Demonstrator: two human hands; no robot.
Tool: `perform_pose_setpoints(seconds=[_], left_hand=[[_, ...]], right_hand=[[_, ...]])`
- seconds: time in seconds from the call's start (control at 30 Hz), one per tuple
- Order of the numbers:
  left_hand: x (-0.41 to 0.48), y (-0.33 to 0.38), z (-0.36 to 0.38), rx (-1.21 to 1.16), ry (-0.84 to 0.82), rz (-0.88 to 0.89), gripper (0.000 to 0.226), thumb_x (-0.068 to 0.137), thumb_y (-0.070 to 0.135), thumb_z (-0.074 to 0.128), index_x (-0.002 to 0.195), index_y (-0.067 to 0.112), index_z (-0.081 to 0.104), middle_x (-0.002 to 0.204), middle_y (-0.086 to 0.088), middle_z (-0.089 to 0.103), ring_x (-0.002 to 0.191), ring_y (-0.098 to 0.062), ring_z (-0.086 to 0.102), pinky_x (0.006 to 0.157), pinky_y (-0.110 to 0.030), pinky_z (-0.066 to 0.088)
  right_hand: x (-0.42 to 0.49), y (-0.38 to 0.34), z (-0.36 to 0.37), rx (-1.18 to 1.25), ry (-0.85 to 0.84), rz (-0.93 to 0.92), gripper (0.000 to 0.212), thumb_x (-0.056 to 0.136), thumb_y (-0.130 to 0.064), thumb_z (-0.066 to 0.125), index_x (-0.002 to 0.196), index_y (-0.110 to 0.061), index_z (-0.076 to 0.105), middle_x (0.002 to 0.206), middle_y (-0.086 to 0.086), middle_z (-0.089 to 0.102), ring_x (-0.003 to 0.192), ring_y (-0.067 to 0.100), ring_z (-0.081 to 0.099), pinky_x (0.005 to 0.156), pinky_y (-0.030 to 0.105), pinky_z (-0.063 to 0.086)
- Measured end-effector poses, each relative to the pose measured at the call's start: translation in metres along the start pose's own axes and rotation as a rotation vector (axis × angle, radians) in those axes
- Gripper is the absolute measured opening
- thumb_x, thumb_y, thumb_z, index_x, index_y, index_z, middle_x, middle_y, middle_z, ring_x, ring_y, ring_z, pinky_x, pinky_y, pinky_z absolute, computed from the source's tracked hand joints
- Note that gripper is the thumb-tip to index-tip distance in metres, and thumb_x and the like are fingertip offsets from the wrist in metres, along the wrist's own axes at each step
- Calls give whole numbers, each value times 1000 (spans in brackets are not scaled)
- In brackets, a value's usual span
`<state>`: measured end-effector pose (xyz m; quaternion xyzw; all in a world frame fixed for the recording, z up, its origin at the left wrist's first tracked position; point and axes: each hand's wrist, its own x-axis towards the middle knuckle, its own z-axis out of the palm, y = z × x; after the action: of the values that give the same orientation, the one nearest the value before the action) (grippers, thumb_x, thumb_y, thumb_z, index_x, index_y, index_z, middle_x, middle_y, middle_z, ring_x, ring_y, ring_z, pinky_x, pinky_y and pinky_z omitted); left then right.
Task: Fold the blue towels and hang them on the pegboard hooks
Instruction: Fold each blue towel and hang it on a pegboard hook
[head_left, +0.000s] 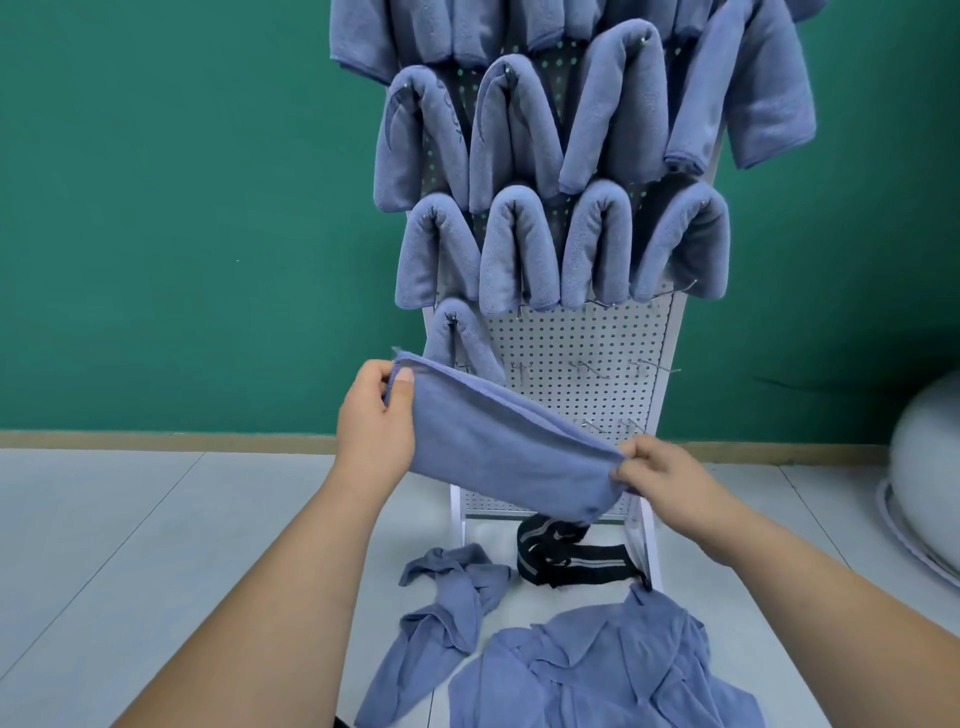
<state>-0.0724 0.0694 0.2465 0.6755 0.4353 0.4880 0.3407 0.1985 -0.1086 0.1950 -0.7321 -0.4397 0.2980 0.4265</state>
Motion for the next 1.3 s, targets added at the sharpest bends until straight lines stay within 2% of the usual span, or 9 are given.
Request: perform_pose_setpoints(seconds=[0.3, 0.47, 0.6, 0.7, 0.8, 0.9, 1.07, 1.17, 1.3], left_hand=[[0, 5, 6, -180, 66, -139, 23, 108, 36, 52, 99, 17, 61, 82, 5, 58, 70, -11, 49, 68, -31, 41], [-1, -4, 14, -146, 60, -202, 18, 107, 38, 53, 98, 24, 61, 90, 2, 67, 79, -18, 60, 71, -35, 48], [0, -22, 20, -60, -25, -412, 17, 103, 33, 64, 115, 22, 66, 115, -3, 70, 102, -25, 66, 88, -38, 54], [1, -29, 18, -74, -165, -498, 50, 96, 17, 74, 142, 19, 55, 122, -7, 71, 108, -28, 69, 96, -42, 56], [-1, -29, 16, -67, -180, -445, 60, 96, 8, 73, 150, 20, 48, 120, -6, 68, 109, -27, 68, 94, -40, 54], [-2, -24, 16, -22, -118, -326, 52, 98, 9, 70, 142, 31, 54, 116, 6, 68, 107, -20, 66, 86, -34, 52], [-5, -17, 19, -43, -210, -230, 40, 102, 0, 55, 122, 33, 67, 105, 13, 76, 87, -11, 63, 72, -23, 45], [-7, -18, 19, 18, -299, -185, 36, 93, 3, 65, 116, 30, 73, 112, 12, 73, 92, -12, 64, 76, -21, 48], [-10, -22, 19, 282, -471, -15, 45, 84, 11, 82, 123, 32, 72, 122, 11, 58, 109, -8, 59, 82, -14, 46]], right_hand=[[-1, -31, 8, 361, 387, -17, 15, 108, -27, 47, 110, -17, 57, 101, 10, 64, 83, 17, 56, 74, 38, 45], [3, -22, 4, 368, 391, 70, 19, 104, -40, 62, 115, -24, 62, 105, 5, 74, 93, 25, 72, 77, 42, 57], [7, -13, -8, 485, 289, 211, 41, 95, -19, 78, 131, -23, 60, 115, 5, 75, 95, 25, 75, 71, 35, 57], [8, -5, -19, 483, 279, 167, 57, 96, 1, 70, 141, -31, 57, 125, -4, 73, 103, 24, 74, 73, 38, 57], [5, -7, -30, 455, 333, 85, 58, 98, 7, 63, 134, -38, 64, 122, -12, 75, 101, 22, 74, 70, 38, 58], [2, -13, -36, 455, 339, 39, 46, 101, 10, 55, 121, -26, 75, 114, -9, 79, 96, 20, 75, 70, 35, 59], [0, -13, -36, 306, 302, 57, 42, 98, 9, 51, 105, -21, 81, 101, -6, 82, 106, 20, 74, 92, 38, 58], [-4, -10, -38, 157, 242, -22, 28, 92, -7, 75, 109, -29, 79, 107, -13, 80, 106, 7, 72, 95, 29, 54], [-4, -4, -40, -328, 188, -146, 47, 77, -19, 93, 115, -38, 74, 110, -21, 70, 100, 0, 66, 88, 16, 48]])
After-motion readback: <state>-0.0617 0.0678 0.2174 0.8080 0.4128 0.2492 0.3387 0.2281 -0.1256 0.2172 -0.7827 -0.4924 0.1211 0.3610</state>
